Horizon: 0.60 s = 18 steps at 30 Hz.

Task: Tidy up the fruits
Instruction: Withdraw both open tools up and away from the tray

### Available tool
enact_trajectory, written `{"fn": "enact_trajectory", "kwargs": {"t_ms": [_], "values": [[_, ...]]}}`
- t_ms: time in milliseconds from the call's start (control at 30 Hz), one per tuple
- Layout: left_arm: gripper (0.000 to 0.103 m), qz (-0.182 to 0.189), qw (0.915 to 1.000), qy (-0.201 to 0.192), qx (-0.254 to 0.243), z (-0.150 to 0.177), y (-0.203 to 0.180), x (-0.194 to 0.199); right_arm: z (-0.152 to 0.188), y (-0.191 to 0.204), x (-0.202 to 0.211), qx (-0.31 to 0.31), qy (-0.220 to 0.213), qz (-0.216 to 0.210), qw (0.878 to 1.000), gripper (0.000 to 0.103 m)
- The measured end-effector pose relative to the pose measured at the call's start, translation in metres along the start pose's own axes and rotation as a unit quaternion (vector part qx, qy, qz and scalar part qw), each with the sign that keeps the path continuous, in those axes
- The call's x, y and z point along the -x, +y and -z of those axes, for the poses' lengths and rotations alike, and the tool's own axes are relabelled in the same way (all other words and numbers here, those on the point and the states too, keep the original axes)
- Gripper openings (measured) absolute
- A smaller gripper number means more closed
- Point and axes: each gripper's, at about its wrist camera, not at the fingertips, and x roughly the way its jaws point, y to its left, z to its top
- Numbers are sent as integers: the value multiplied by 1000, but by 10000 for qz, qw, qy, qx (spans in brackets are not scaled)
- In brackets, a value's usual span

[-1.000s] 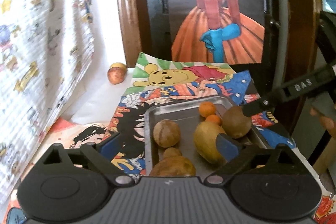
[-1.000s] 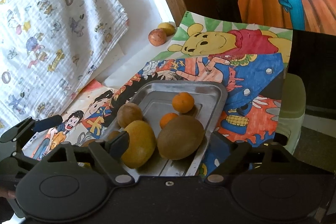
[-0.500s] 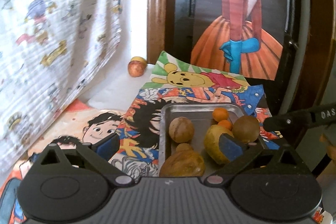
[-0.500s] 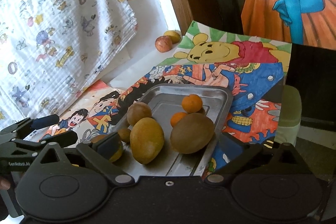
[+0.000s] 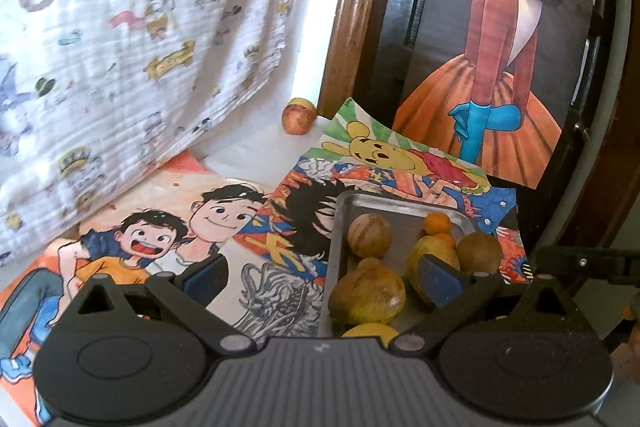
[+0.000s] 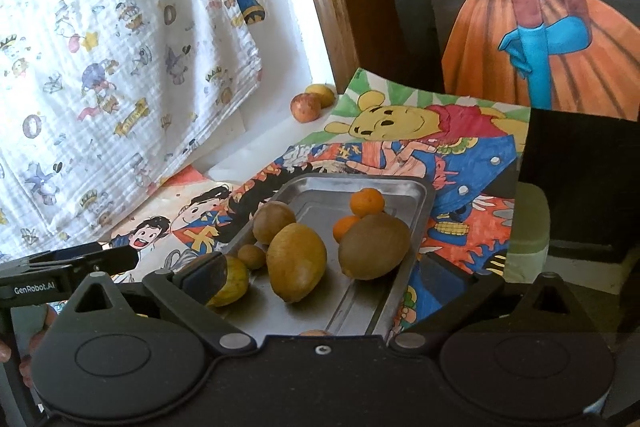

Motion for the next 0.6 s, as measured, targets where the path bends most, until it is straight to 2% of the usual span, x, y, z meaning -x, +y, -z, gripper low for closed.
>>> {"fn": "enact_trajectory", "kwargs": {"t_ms": [433, 600], "values": [[102, -92, 9998, -62, 189, 15, 5, 31, 23, 39, 34, 29, -261, 372, 9990, 102], [103, -157, 9996, 11, 217, 23, 7, 42, 42, 50, 50, -183, -415, 568, 9974, 102]]}}
